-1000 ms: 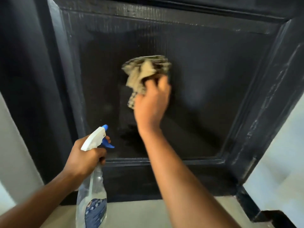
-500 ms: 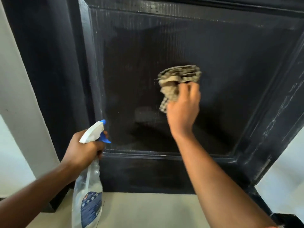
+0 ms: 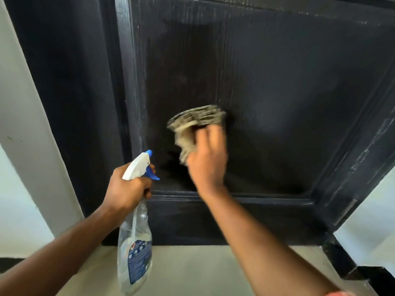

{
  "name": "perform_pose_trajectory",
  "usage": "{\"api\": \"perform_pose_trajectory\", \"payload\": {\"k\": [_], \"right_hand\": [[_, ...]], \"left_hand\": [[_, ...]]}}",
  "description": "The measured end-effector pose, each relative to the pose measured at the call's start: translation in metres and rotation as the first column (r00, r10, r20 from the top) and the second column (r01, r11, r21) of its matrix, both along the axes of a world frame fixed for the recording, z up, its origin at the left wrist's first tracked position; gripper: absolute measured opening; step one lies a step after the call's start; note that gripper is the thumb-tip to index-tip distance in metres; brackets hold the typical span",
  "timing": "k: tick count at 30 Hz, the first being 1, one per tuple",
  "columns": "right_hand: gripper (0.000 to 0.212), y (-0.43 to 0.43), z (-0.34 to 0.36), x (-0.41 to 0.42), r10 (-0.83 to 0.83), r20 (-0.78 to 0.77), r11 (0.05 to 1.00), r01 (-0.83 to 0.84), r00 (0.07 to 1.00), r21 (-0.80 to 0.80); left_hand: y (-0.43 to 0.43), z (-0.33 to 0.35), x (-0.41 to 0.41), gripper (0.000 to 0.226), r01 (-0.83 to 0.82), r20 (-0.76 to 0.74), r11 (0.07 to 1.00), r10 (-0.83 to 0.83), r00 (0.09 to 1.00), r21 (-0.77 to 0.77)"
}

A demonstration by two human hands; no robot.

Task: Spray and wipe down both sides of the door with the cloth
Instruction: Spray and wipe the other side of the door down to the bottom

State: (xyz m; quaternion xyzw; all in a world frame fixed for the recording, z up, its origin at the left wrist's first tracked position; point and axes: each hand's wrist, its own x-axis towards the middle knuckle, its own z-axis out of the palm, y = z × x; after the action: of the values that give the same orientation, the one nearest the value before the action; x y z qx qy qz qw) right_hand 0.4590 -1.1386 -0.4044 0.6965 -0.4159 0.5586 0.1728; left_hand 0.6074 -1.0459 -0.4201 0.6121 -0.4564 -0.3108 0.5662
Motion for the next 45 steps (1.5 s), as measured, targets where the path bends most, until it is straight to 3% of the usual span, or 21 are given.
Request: {"api": "perform_pose_trajectory", "payload": {"k": [3, 8, 15, 18, 20, 24, 27, 30, 33, 34, 38, 45], "right_hand": [[0.011, 0.010, -0.035, 0.039, 0.126, -0.292, 0.992, -0.123, 0.948, 0.029], [0.014, 0.006, -0.036, 0.027, 0.136, -0.304, 0.991, -0.126, 0.943, 0.052], [0.029, -0.018, -0.012, -0.077, -0.171, 0.012, 0.985, 0.171, 0.985, 0.028], [0.027, -0.023, -0.009, -0.126, -0.320, 0.193, 0.947, 0.307, 0.928, 0.092], [0.036, -0.025, -0.011, -0.141, -0.412, 0.322, 0.910, 0.369, 0.852, 0.187], [0.057, -0.022, -0.014, -0.130, -0.480, 0.429, 0.869, 0.346, 0.765, 0.355], [0.062, -0.012, -0.024, -0.101, -0.408, 0.327, 0.885, 0.281, 0.853, 0.372], [0.041, -0.001, -0.039, -0.056, -0.207, 0.049, 0.951, 0.189, 0.977, 0.245], [0.018, 0.015, -0.049, 0.002, 0.066, -0.305, 0.983, -0.009, 0.950, 0.184], [0.017, 0.019, -0.051, 0.017, 0.107, -0.359, 0.980, -0.037, 0.927, 0.198], [0.014, 0.016, -0.057, 0.023, 0.094, -0.416, 0.990, -0.042, 0.905, 0.133], [0.012, -0.002, -0.053, -0.058, 0.024, -0.424, 0.996, 0.012, 0.905, 0.083]], "left_hand": [[0.002, -0.008, 0.009, 0.024, -0.019, 0.056, 1.000, 0.018, 0.998, 0.021], [0.007, -0.015, 0.017, 0.028, -0.041, 0.058, 0.999, 0.039, 0.998, 0.032], [0.000, -0.016, 0.000, 0.031, 0.029, 0.050, 1.000, -0.030, 0.998, 0.012], [-0.003, -0.015, -0.009, 0.033, 0.075, 0.020, 0.997, -0.075, 0.997, 0.002], [-0.003, -0.017, -0.015, 0.033, 0.092, 0.014, 0.996, -0.092, 0.996, 0.016], [0.001, -0.020, -0.018, 0.031, 0.086, 0.007, 0.995, -0.087, 0.996, 0.049], [0.003, -0.019, -0.014, 0.030, 0.067, 0.033, 0.996, -0.069, 0.997, 0.056], [0.002, -0.017, -0.010, 0.029, 0.041, 0.063, 0.998, -0.044, 0.997, 0.056], [0.000, -0.016, -0.009, 0.029, 0.009, 0.101, 0.998, -0.015, 0.995, 0.061], [0.000, -0.015, -0.007, 0.030, -0.005, 0.104, 0.998, -0.001, 0.995, 0.058], [0.000, -0.012, 0.005, 0.035, -0.069, 0.062, 0.996, 0.065, 0.996, 0.061], [0.000, -0.015, -0.008, 0.031, -0.040, 0.105, 0.997, 0.032, 0.994, 0.071]]}}
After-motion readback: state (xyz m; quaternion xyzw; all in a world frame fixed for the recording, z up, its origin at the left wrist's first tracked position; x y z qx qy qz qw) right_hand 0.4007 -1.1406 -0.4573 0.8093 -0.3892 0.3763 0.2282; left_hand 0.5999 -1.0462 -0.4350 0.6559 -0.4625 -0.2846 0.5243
